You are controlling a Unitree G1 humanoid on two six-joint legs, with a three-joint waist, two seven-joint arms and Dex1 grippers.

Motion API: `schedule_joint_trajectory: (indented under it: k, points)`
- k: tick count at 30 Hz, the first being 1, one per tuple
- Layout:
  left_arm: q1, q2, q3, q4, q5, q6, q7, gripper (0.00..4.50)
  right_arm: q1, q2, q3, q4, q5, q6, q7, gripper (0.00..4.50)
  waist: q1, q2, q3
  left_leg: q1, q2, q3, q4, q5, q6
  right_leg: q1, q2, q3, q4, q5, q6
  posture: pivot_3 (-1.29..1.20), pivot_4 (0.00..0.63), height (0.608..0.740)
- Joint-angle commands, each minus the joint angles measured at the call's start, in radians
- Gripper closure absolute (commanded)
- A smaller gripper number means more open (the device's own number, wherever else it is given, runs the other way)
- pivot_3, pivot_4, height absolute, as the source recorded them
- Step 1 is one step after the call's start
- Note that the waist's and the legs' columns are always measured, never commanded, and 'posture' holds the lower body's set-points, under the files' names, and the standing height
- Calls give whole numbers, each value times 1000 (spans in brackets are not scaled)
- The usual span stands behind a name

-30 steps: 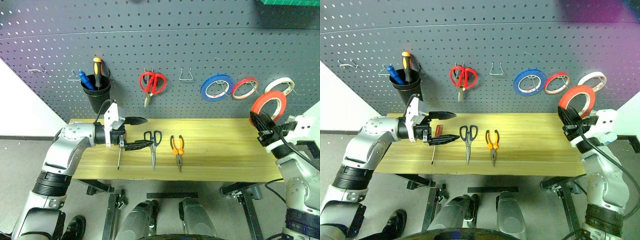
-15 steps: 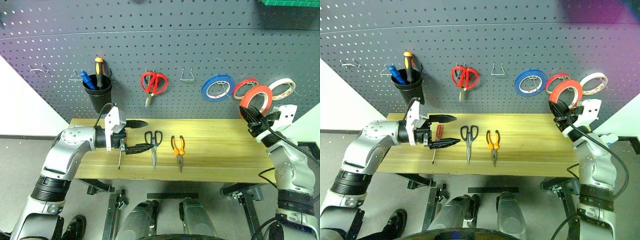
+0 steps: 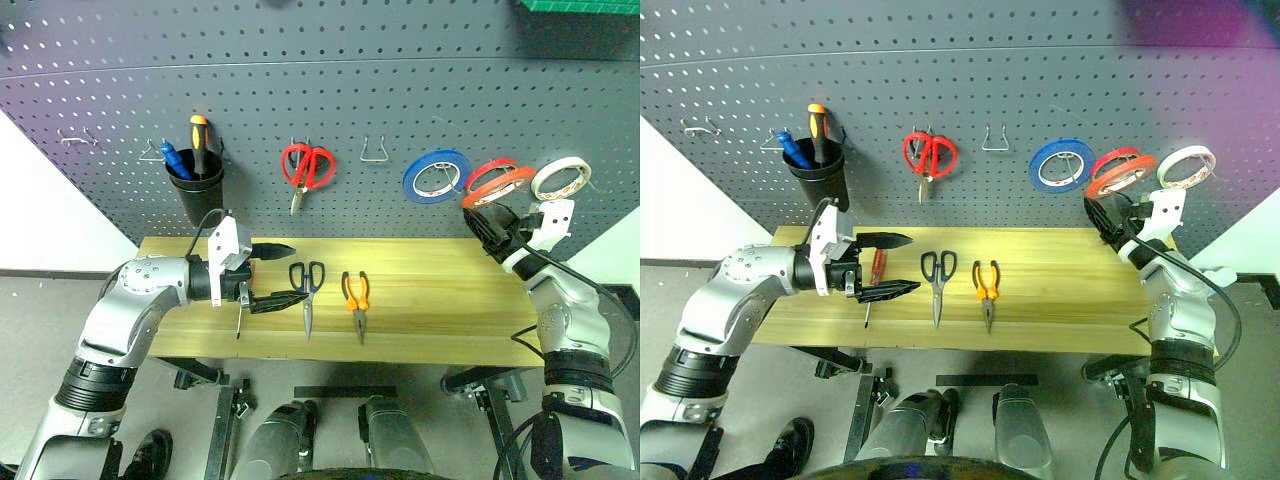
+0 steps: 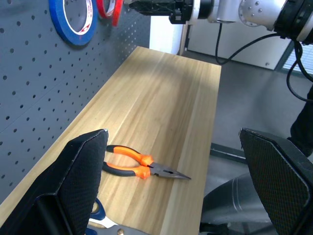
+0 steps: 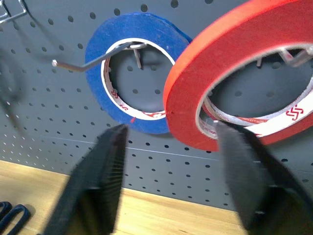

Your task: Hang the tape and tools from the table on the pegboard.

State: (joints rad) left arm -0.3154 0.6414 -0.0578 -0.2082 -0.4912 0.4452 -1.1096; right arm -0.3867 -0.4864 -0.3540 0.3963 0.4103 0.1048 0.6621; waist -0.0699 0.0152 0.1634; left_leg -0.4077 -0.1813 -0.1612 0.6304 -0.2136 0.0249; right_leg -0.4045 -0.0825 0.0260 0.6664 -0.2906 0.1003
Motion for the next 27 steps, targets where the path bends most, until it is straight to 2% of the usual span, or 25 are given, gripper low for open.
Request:
schedule_joint_trajectory:
  k: [1,6,14,16,20,24,27]
  points:
    - [4,13,28,-30,-17,-4,1,0,16,-3,5,-49,18,3,25,41,1,0,0,0,0,0,0,0,0,0,0,0,0,0,0,-119,120,740]
    - [-1,12,30,-23,-18,-5,1,0,106,15,26,-126,43,53,64,13,2,0,0,0,0,0,0,0,0,0,0,0,0,0,0,-122,123,740]
    - [23,37,71,0,-10,-17,6,0,260,42,70,-385,55,214,-28,13,0,0,-1,0,1,0,0,0,0,-1,1,1,0,0,0,-130,130,740]
    - [39,51,92,5,-4,-25,10,0,280,51,114,-429,4,220,-68,13,0,0,0,0,1,0,-1,0,0,-1,1,1,0,0,-1,-125,136,740]
    - [83,77,139,2,-4,-26,25,0,274,80,219,-481,-55,306,-141,13,1,0,-1,0,1,0,-1,0,0,-2,1,1,0,0,-1,-112,144,740]
    - [145,103,193,-27,-17,-16,44,0,234,155,336,-523,-105,448,-253,13,4,0,0,0,1,0,-1,0,0,-4,1,1,0,0,-1,-78,154,740]
    - [188,118,227,-60,-30,-4,54,0,191,217,366,-537,-127,563,-351,13,12,0,0,0,1,0,-2,0,0,-5,1,2,0,0,-1,-59,162,740]
